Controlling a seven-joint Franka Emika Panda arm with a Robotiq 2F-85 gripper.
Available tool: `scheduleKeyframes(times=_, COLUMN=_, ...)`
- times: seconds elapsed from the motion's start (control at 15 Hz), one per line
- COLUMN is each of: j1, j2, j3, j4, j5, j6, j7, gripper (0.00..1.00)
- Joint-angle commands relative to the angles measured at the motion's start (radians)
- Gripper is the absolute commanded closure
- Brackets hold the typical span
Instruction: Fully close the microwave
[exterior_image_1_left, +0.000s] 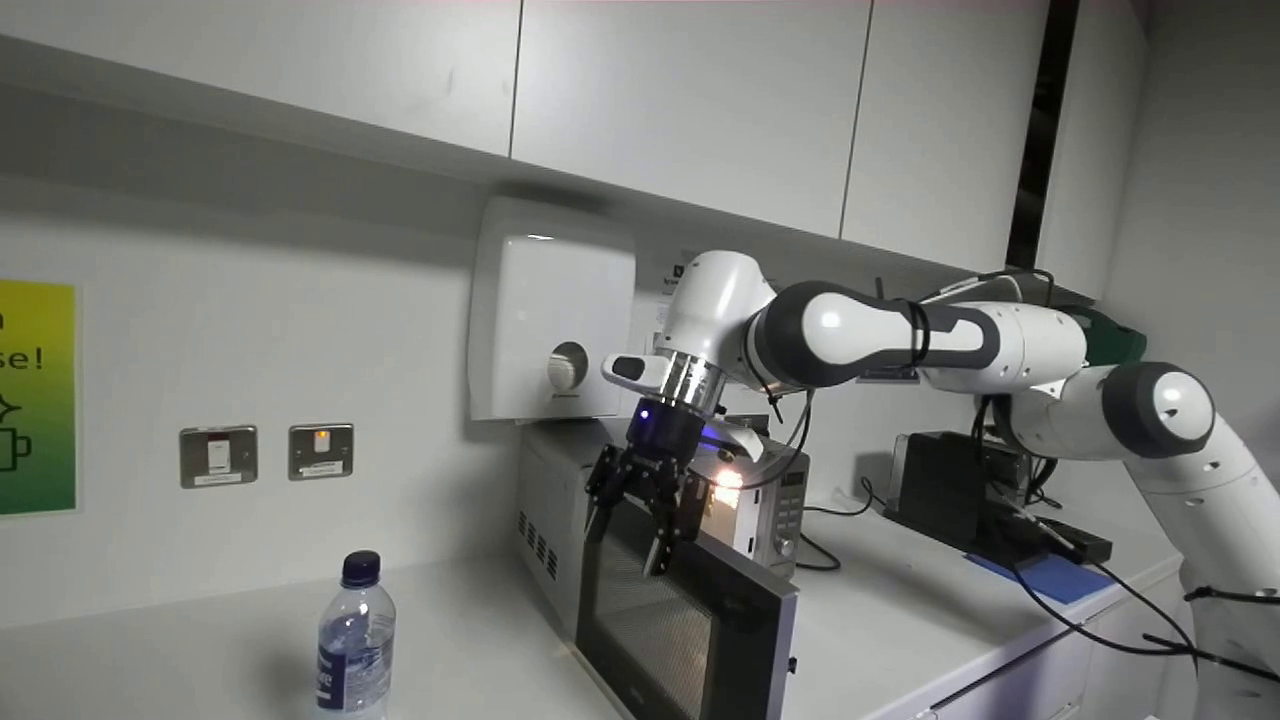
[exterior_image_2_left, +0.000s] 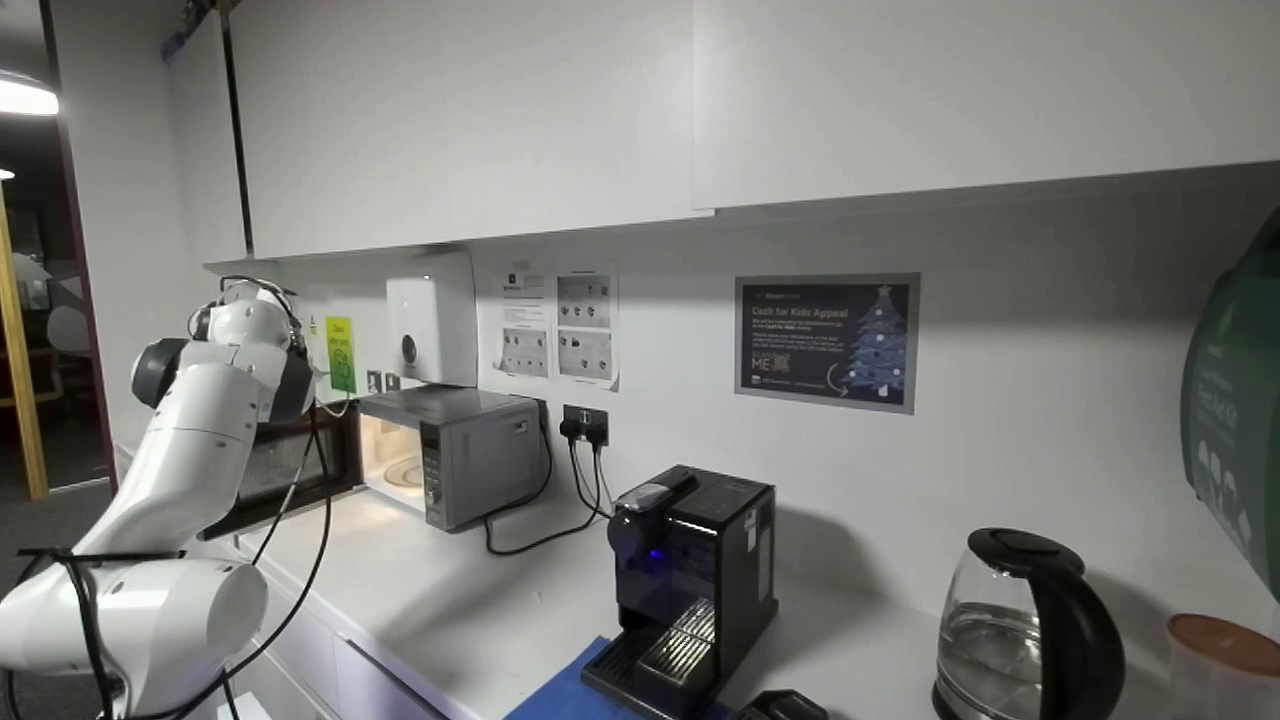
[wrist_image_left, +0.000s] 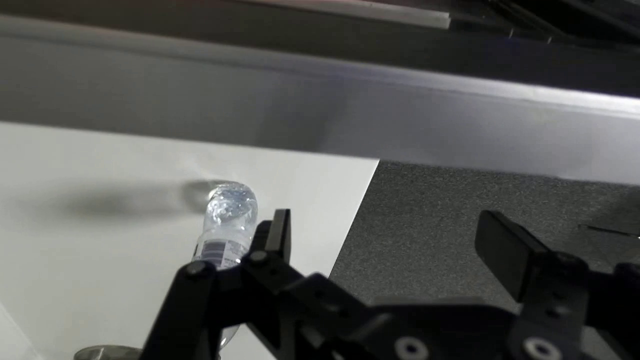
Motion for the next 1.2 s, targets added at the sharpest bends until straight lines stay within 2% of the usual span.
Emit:
scheduleKeyframes(times=0.0, j1=0.0, j2=0.016, j3=-0.003, j4=0.026, j5=0.013, j6=-0.05, j7=0.026, gripper=0.0)
scheduleKeyframes(times=0.33, j1=0.012, j2=0.013, j3=-0.011, j4=0.049, j5=-0.011, j6=-0.15, j7=0.039, gripper=0.0)
scheduleKeyframes(times=0.4, j1=0.04, j2=0.009, j3=-0.052, j4=0.07, j5=0.007, j6=-0.189, j7=0.029, gripper=0.0)
scheduleKeyframes(times=0.6, j1=0.072, j2=0.006, j3=-0.086, j4=0.123, j5=-0.007, j6=-0.318, j7=0.036, gripper=0.0)
scheduleKeyframes(times=0.67, j1=0.06, j2=0.005, j3=-0.063, j4=0.123, j5=-0.028, j6=-0.341, j7=0.047, gripper=0.0)
scheduleKeyframes(times=1.13, j1=0.078, j2=0.0, j3=-0.069, j4=0.167, j5=-0.042, j6=-0.474, j7=0.104, gripper=0.0)
